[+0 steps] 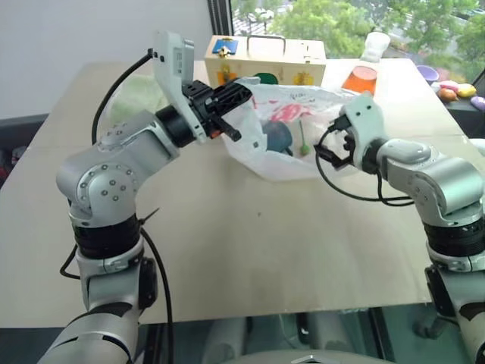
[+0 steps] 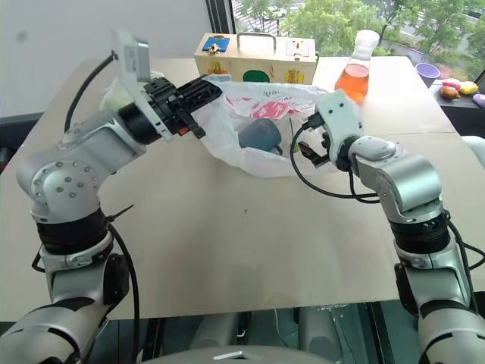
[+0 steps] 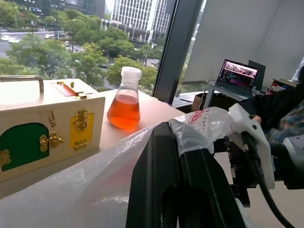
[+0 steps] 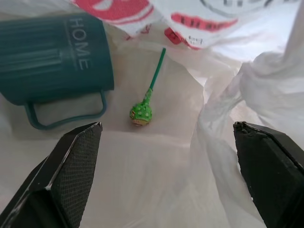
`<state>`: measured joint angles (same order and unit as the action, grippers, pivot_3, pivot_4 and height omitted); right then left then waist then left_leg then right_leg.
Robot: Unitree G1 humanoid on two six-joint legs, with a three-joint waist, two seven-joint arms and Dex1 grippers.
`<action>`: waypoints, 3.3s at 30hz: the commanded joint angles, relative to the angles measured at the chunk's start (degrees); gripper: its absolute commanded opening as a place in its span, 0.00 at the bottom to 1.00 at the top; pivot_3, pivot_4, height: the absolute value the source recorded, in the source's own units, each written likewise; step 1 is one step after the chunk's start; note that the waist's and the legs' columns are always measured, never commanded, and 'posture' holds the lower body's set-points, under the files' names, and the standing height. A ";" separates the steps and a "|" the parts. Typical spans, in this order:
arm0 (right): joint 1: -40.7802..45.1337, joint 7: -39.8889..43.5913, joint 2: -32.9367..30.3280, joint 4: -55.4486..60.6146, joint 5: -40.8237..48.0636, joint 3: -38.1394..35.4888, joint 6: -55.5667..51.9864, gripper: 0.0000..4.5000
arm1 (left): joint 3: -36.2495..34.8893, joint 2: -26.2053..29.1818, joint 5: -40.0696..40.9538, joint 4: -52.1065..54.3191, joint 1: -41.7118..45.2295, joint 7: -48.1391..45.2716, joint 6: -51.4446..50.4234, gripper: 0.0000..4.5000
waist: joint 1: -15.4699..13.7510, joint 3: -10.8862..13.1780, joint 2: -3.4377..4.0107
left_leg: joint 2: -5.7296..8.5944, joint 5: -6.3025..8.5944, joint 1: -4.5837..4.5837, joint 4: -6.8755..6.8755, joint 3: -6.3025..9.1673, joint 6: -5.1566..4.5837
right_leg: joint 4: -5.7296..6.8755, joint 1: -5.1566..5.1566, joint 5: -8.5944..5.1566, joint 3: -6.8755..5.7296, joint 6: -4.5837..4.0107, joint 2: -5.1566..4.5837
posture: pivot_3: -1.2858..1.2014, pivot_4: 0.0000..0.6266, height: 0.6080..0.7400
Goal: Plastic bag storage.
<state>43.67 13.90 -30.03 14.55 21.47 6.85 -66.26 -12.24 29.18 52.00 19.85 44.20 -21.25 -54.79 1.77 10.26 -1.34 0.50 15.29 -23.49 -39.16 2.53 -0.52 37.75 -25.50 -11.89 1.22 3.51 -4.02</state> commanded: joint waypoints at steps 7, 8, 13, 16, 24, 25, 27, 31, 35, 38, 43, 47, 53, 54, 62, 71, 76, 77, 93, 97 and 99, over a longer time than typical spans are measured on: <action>-0.55 3.79 -0.43 -1.46 -2.80 -0.78 4.26 0.82 | -0.53 2.05 1.62 0.72 -0.86 -2.86 -0.04 0.00 | 0.21 0.00 0.00 | 0.00 0.00 -0.01 0.00 0.01 0.00 | -0.01 0.00 0.00 -0.01 0.00 0.00 | 0.52 0.24 1.00; -0.76 4.31 -0.52 -1.26 -2.72 -0.95 4.40 0.73 | -0.83 2.39 1.90 0.46 -1.02 -3.43 -0.11 0.06 | 0.23 0.00 0.00 | 0.00 0.00 -0.01 0.00 0.02 0.00 | -0.01 0.00 0.00 -0.01 0.00 0.00 | 0.52 0.24 1.00; -2.68 7.37 -1.33 2.48 -1.04 -2.78 4.18 0.22 | -3.85 3.34 6.43 -0.96 -1.31 -3.90 -2.22 0.47 | 0.29 0.00 0.00 | 0.00 0.00 -0.01 0.00 0.03 0.00 | -0.01 0.00 0.00 -0.02 0.00 0.00 | 0.52 0.24 1.00; -4.61 8.93 -2.01 6.58 1.07 -5.73 3.11 0.00 | -10.20 5.92 17.66 -5.03 -2.94 -3.90 -8.15 0.72 | 0.29 0.00 0.00 | -0.01 0.00 -0.01 0.00 0.06 0.00 | -0.01 0.00 0.00 -0.03 0.00 0.00 | 0.52 0.24 1.00; -9.16 11.16 -1.39 17.78 11.08 -16.58 -2.27 0.00 | -16.94 22.91 30.43 -4.70 -20.01 -16.53 -18.77 0.82 | 0.51 0.03 0.04 | -0.06 0.02 0.05 0.04 0.31 -0.03 | 0.03 -0.03 -0.03 0.04 -0.02 0.06 | 0.52 0.24 1.00; -9.61 11.01 -1.34 18.50 11.70 -17.07 -2.61 0.00 | -16.11 22.53 30.28 -3.82 -20.37 -15.92 -17.97 0.82 | 0.15 0.03 0.04 | -0.06 0.02 0.07 0.04 0.32 -0.03 | 0.02 0.03 -0.03 0.02 -0.02 0.05 | 0.52 0.24 1.00; -10.32 10.67 -1.23 19.81 13.07 -18.04 -3.35 0.00 | -14.26 22.26 28.89 -0.98 -21.63 -16.24 -16.69 0.82 | -0.61 0.03 0.02 | -0.04 0.02 0.09 0.00 0.28 -0.03 | -0.04 0.18 -0.03 -0.21 -0.02 0.03 | 0.52 0.24 1.00; -10.82 9.33 -0.63 21.25 14.99 -19.36 -4.41 0.00 | -9.39 20.99 21.37 3.93 -23.85 -15.17 -11.87 0.82 | -0.87 0.04 0.04 | -0.05 0.03 0.76 0.13 0.19 -0.02 | -0.18 0.81 -0.10 -0.17 -0.11 0.04 | 0.52 0.24 1.00; -11.11 7.79 -0.60 20.52 13.80 -17.97 -3.28 0.00 | -6.54 16.68 20.08 4.21 -21.83 -12.15 -8.99 0.82 | -0.94 0.03 0.05 | -0.07 0.02 0.80 0.12 0.20 -0.02 | -0.17 0.83 -0.05 -0.16 -0.04 0.07 | 0.52 0.24 1.00; -11.06 7.22 -0.23 20.05 13.70 -17.31 -2.75 0.00 | -6.21 12.04 20.83 2.81 -19.35 -6.68 -7.07 0.82 | -0.95 0.03 0.05 | -0.07 0.02 0.77 0.12 0.19 -0.02 | -0.17 0.82 -0.05 -0.14 -0.04 0.06 | 0.52 0.24 1.00; -10.85 7.16 -1.49 19.89 12.77 -15.60 -1.52 0.00 | -7.08 9.33 21.57 1.45 -17.78 -2.95 -5.47 0.46 | -0.80 0.03 0.03 | -0.06 0.02 0.77 0.12 0.20 -0.02 | -0.18 0.81 -0.04 -0.11 -0.03 0.06 | 0.52 0.24 1.00; -9.15 7.37 -2.49 16.56 11.04 -12.81 -0.50 0.19 | -6.88 9.70 21.90 2.17 -17.73 -2.60 -5.24 0.02 | -0.78 0.03 0.03 | -0.06 0.02 0.76 0.12 0.19 -0.02 | -0.20 0.81 -0.04 -0.14 -0.03 0.06 | 0.52 0.24 1.00; -5.54 6.30 -0.75 11.11 8.66 -7.63 -0.86 0.81 | -6.53 9.78 22.50 2.74 -17.52 -1.78 -4.85 0.00 | -0.78 0.03 0.03 | -0.07 0.02 0.76 0.12 0.21 -0.02 | -0.19 0.80 -0.05 -0.15 -0.04 0.07 | 0.52 0.24 1.00; -4.87 6.23 -0.26 10.00 8.34 -7.03 -0.84 0.81 | -6.53 9.77 22.64 2.99 -17.62 -1.61 -4.80 0.00 | -0.79 0.03 0.03 | -0.07 0.02 0.76 0.12 0.20 -0.02 | -0.19 0.81 -0.05 -0.15 -0.03 0.07 | 0.52 0.24 1.00; 0.54 8.15 -4.40 -0.62 -2.71 6.98 3.26 0.70 | -6.17 9.79 23.16 4.61 -18.06 0.01 -4.14 0.00 | -0.78 0.03 0.03 | -0.06 0.02 0.74 0.12 0.20 -0.02 | -0.24 0.80 -0.04 -0.16 -0.03 0.06 | 0.52 0.24 1.00; 3.06 13.91 -14.11 3.39 -11.94 15.87 5.07 0.24 | -5.19 9.93 21.75 5.38 -18.33 0.62 -2.82 0.00 | -0.78 0.04 0.04 | -0.06 0.02 0.66 0.30 0.25 -0.02 | -0.57 0.80 -0.04 -0.21 -0.03 0.05 | 0.52 0.24 1.00; 0.74 12.67 -15.27 5.53 -15.35 15.30 3.48 0.24 | -3.94 9.65 20.24 4.87 -17.56 0.44 -2.13 0.00 | -1.02 0.04 0.04 | -0.06 0.02 0.64 0.45 0.26 -0.02 | -0.76 0.81 -0.04 -0.23 -0.02 0.05 | 0.52 0.24 1.00; 0.60 13.02 -15.14 5.94 -15.15 14.71 2.74 0.24 | -3.76 9.65 20.00 4.68 -17.33 0.34 -2.00 0.00 | -1.05 0.04 0.04 | -0.05 0.02 0.62 0.46 0.28 -0.02 | -0.80 0.81 -0.03 -0.26 -0.02 0.04 | 0.52 0.24 1.00; -1.84 21.54 -5.22 5.34 -0.51 -4.03 -2.54 0.01 | -5.83 7.28 24.75 1.56 -14.34 2.71 -0.86 0.00 | -1.11 0.04 0.04 | -0.06 0.02 0.63 0.66 0.30 -0.01 | -0.95 0.81 -0.03 -0.27 -0.02 0.03 | 0.52 0.24 1.00; 9.24 23.73 3.57 3.08 20.27 -29.09 -8.50 0.01 | -9.86 5.96 36.14 -8.03 -2.20 10.38 0.77 0.00 | -1.10 0.12 0.04 | -0.07 0.02 0.59 0.64 0.50 -0.02 | -0.90 0.81 -0.02 -0.37 -0.02 0.04 | 0.52 0.24 1.00; 18.39 21.21 5.15 -3.40 27.92 -38.88 -7.73 0.01 | -10.49 6.42 37.60 -14.41 6.66 11.68 1.50 0.00 | -1.12 0.13 0.04 | -0.04 0.02 0.61 0.62 0.64 -0.02 | -0.87 0.82 -0.01 -0.38 -0.02 0.03 | 0.52 0.24 1.00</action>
<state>56.53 36.54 -24.80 13.75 42.01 -22.94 -74.79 -20.20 34.69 86.56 8.42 45.65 -10.77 -55.34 0.64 10.38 -1.30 0.47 15.31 -22.90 -38.54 3.18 -0.54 36.87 -24.69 -11.90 0.83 3.50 -3.99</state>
